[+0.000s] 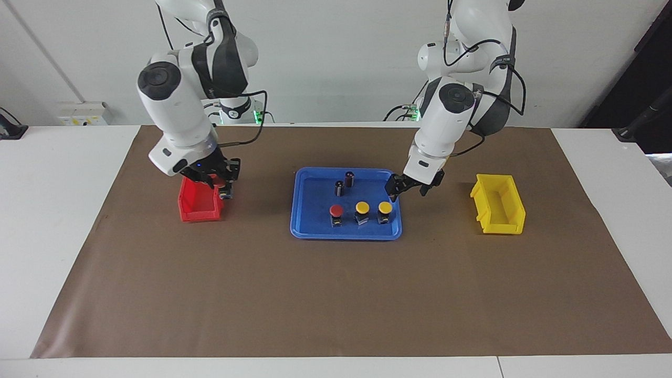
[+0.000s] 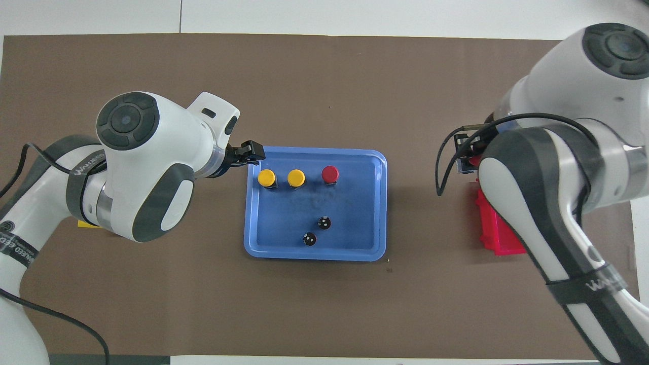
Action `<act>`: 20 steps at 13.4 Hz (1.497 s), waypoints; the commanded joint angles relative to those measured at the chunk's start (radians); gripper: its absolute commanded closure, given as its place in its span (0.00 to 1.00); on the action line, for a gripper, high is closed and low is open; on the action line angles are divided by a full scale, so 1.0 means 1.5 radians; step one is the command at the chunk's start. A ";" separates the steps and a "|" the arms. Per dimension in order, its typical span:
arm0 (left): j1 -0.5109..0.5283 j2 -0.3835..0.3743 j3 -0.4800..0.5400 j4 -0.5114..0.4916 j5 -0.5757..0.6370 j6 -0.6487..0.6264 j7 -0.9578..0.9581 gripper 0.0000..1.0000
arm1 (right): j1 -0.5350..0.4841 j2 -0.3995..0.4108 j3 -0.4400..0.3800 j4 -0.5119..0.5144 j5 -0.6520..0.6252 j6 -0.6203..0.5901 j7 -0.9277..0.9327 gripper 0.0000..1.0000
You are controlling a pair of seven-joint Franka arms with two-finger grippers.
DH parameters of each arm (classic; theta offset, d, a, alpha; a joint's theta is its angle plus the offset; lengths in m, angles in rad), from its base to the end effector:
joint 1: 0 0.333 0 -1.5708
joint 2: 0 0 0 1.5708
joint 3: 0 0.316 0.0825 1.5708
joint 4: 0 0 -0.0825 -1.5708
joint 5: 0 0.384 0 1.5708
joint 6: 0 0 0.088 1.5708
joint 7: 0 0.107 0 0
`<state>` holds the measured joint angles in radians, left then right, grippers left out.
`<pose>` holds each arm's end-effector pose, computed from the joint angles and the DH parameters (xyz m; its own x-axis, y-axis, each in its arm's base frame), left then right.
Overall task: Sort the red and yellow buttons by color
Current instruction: 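Grasp a yellow button with the left gripper while the right gripper drops the red button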
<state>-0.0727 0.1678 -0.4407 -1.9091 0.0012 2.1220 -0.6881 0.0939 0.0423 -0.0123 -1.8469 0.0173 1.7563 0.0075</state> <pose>0.5286 -0.2868 0.4231 0.9835 0.1808 0.0023 0.1798 -0.9793 0.0928 0.5574 0.0472 0.4857 0.9887 0.0701 -0.1326 0.0687 -0.9975 -0.0149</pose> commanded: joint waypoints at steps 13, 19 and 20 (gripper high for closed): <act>0.000 0.062 -0.070 -0.050 0.120 0.091 -0.138 0.06 | -0.100 -0.125 0.006 -0.333 -0.013 0.230 -0.139 0.80; 0.002 0.072 -0.072 -0.041 0.135 0.088 -0.147 0.15 | -0.107 -0.134 0.006 -0.372 -0.013 0.248 -0.134 0.80; 0.003 0.072 -0.072 -0.036 0.135 0.087 -0.147 0.16 | -0.107 -0.136 0.006 -0.378 -0.013 0.251 -0.134 0.80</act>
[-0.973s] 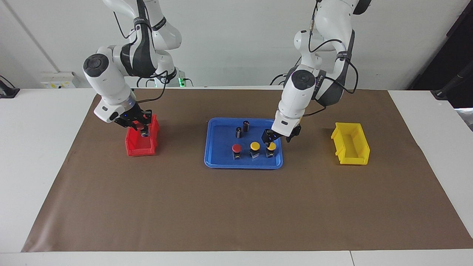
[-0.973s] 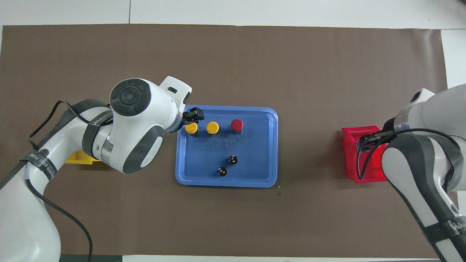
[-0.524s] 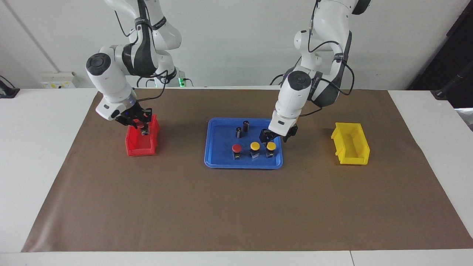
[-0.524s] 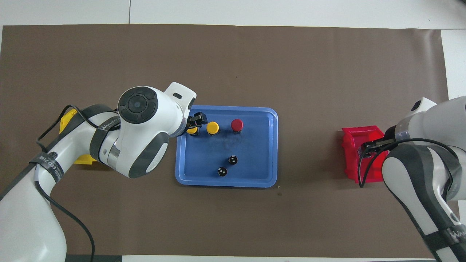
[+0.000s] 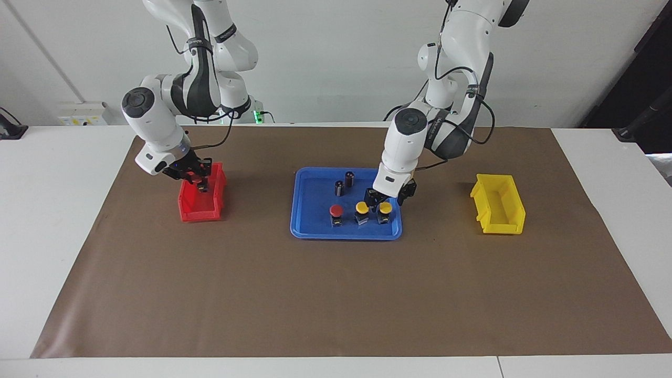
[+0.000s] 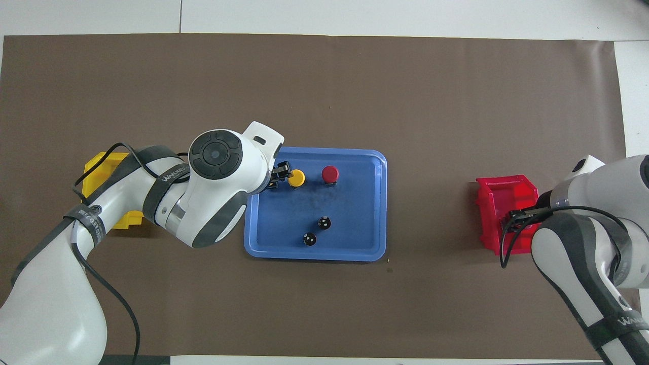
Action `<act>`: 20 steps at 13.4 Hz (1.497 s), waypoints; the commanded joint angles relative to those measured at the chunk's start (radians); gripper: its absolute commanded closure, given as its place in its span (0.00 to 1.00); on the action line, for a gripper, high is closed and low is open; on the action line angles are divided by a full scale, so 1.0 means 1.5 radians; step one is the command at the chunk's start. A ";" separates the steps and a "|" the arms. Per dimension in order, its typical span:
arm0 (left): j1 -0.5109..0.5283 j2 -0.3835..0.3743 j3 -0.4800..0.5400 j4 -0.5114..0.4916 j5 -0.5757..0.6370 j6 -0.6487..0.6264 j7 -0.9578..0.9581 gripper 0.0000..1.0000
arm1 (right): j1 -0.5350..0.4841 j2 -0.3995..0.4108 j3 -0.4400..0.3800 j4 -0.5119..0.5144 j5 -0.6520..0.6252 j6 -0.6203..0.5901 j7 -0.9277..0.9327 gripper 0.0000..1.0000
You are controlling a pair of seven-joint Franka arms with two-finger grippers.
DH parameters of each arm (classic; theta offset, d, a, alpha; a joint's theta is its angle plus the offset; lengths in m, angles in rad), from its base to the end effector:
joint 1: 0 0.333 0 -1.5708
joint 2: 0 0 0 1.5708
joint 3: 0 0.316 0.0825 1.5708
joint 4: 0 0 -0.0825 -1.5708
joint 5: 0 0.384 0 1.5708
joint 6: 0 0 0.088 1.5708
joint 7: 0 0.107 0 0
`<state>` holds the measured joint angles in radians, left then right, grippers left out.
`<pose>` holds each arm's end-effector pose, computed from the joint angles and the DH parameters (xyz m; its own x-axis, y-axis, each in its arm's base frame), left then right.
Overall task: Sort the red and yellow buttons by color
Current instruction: 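Grasp a yellow button with the left gripper while the right gripper drops the red button, then carry the yellow button into the yellow bin and open the left gripper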
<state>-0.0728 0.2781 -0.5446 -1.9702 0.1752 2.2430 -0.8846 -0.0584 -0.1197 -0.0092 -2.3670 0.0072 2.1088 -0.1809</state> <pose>0.5032 -0.3347 0.3531 0.9834 0.1797 0.0247 0.1788 -0.9833 0.0325 0.4666 -0.0313 0.3624 0.9847 0.1102 -0.1346 0.1069 -0.9938 -0.0315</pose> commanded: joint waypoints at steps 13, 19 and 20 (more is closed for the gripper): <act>0.016 -0.031 -0.006 0.123 0.011 -0.198 -0.021 0.98 | -0.009 -0.045 0.004 -0.068 -0.016 0.036 -0.015 0.52; 0.039 -0.169 0.165 0.142 -0.074 -0.365 0.312 0.98 | -0.009 -0.041 0.005 -0.054 -0.016 0.026 -0.025 0.43; 0.039 -0.179 0.201 0.141 -0.074 -0.383 0.371 0.98 | -0.007 -0.037 0.005 -0.039 -0.016 0.017 -0.025 0.43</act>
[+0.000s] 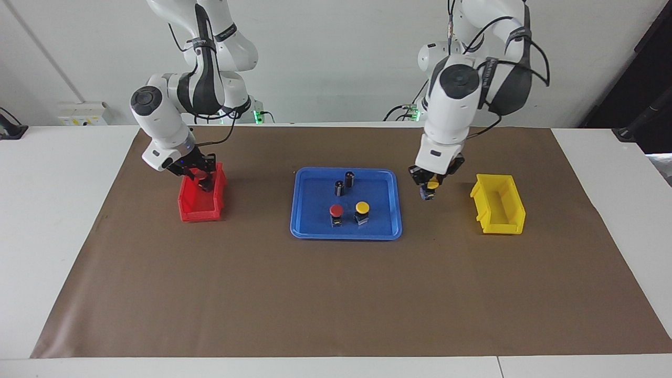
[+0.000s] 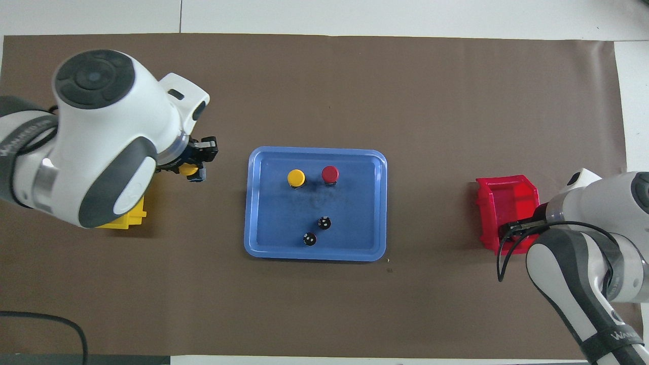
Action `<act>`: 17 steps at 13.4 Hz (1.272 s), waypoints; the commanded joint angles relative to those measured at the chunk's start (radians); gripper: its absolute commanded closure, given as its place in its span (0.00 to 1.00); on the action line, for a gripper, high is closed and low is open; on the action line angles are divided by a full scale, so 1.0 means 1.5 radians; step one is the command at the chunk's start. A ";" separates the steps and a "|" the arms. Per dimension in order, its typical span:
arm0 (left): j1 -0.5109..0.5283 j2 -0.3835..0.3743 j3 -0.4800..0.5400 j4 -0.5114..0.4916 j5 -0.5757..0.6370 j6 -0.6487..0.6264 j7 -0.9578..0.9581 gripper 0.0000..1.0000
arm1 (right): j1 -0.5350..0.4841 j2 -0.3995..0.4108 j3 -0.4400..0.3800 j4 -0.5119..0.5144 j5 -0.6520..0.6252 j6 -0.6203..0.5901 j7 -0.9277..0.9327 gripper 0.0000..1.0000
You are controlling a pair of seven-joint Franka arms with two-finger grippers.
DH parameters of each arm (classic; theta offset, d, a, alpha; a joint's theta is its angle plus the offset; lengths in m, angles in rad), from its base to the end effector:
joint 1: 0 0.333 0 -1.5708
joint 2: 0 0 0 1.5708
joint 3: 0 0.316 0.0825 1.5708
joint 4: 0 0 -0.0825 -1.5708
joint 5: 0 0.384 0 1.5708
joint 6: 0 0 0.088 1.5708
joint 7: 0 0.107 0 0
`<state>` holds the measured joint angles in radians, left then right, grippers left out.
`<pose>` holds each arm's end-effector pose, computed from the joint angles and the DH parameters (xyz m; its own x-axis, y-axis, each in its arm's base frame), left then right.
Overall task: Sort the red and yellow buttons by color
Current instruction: 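Carry the yellow button into the yellow bin and open the left gripper, then reach the right gripper to the tray and grasp the second red button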
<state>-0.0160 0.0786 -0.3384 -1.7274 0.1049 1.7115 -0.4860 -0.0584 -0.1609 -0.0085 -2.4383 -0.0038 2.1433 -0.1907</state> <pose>0.5460 -0.1858 0.5202 0.9925 0.1141 -0.0443 0.1087 -0.9880 -0.1094 0.4483 -0.0302 0.3538 0.9832 0.1264 -0.1316 0.1243 -0.9920 -0.0238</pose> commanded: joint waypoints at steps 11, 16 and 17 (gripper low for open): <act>0.013 -0.081 0.204 -0.224 -0.028 0.187 0.311 0.98 | 0.209 0.140 0.010 0.381 0.045 -0.165 0.229 0.35; 0.013 -0.086 0.214 -0.286 -0.028 0.227 0.331 0.98 | 0.370 0.313 0.009 0.604 0.033 -0.148 0.450 0.34; 0.013 -0.092 0.217 -0.305 -0.028 0.234 0.337 0.98 | 0.389 0.325 0.009 0.605 0.023 -0.130 0.456 0.34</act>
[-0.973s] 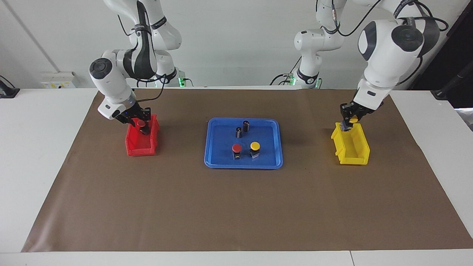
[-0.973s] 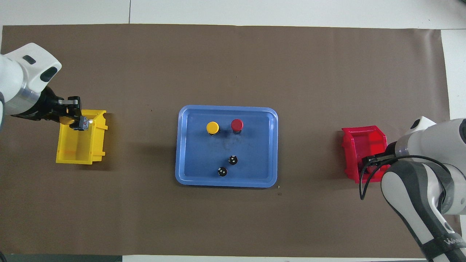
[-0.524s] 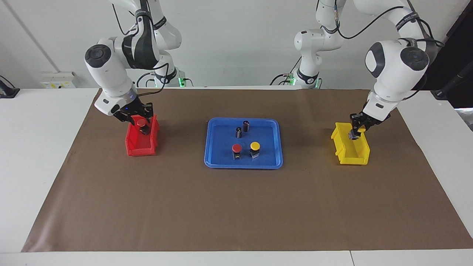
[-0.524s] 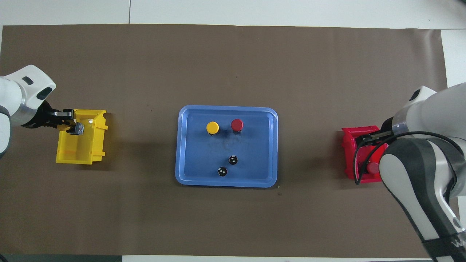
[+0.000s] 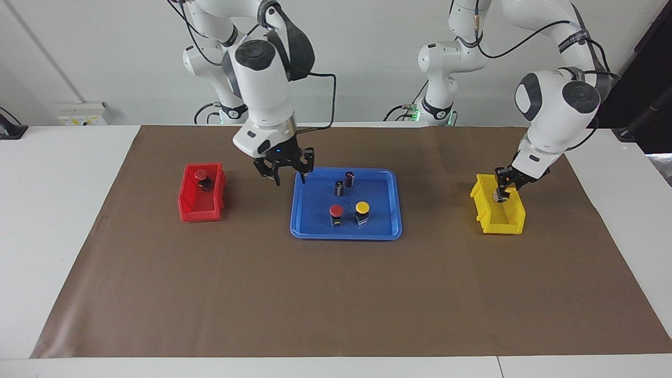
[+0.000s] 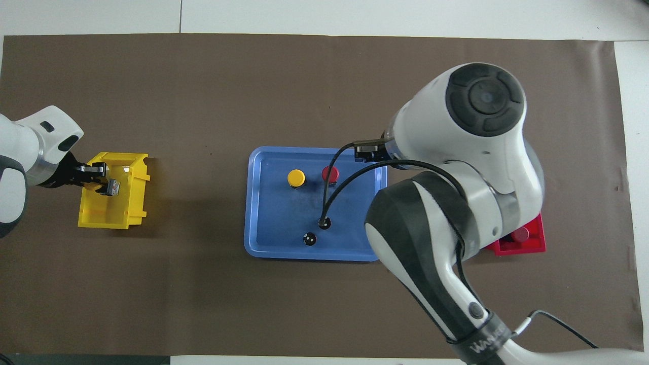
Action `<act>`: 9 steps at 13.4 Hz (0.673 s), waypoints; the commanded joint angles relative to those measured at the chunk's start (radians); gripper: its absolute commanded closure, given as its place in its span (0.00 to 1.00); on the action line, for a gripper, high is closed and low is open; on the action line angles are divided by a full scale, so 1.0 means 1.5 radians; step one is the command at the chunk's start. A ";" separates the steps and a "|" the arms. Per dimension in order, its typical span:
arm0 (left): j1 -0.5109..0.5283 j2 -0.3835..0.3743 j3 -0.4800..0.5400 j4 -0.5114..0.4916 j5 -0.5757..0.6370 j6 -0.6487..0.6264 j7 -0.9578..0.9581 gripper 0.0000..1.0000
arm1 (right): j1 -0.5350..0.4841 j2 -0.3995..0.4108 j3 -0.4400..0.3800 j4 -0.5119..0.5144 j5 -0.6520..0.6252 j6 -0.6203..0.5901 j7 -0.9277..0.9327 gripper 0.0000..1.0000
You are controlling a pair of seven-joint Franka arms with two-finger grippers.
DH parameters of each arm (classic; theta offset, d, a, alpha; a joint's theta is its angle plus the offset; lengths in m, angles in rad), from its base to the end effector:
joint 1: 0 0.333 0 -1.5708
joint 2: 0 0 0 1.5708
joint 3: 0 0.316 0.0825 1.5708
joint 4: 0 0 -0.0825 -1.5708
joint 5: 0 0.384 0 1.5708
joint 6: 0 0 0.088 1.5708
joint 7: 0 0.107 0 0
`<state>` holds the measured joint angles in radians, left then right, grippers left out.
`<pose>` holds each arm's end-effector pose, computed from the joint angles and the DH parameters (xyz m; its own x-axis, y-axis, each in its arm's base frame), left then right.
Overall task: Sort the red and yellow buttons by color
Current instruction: 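Reach the right gripper to the tray and grasp the second red button, then carry the red button to the red bin while the left gripper reaches the tray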
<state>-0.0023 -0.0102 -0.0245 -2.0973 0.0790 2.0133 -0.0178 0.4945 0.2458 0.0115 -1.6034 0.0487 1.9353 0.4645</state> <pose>0.5338 -0.0097 0.4190 0.9964 -0.0427 -0.0737 -0.0479 -0.9964 -0.0702 0.5635 0.3153 0.4943 0.9983 0.0233 0.0543 0.0278 -0.9962 -0.0827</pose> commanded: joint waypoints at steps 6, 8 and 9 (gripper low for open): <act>0.005 -0.027 0.018 -0.096 -0.011 0.079 0.032 0.98 | 0.045 0.132 -0.004 0.024 -0.022 0.126 0.032 0.33; 0.012 -0.032 0.023 -0.117 -0.011 0.100 0.037 0.98 | 0.050 0.132 -0.004 0.017 -0.020 0.124 0.032 0.35; 0.012 -0.032 0.028 -0.128 -0.011 0.110 0.040 0.98 | 0.054 0.133 -0.004 0.014 -0.018 0.129 0.032 0.37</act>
<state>0.0038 -0.0176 0.0032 -2.2228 0.0790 2.1266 0.0078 0.5643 0.4521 0.0086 -1.5728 0.0219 2.1128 0.5036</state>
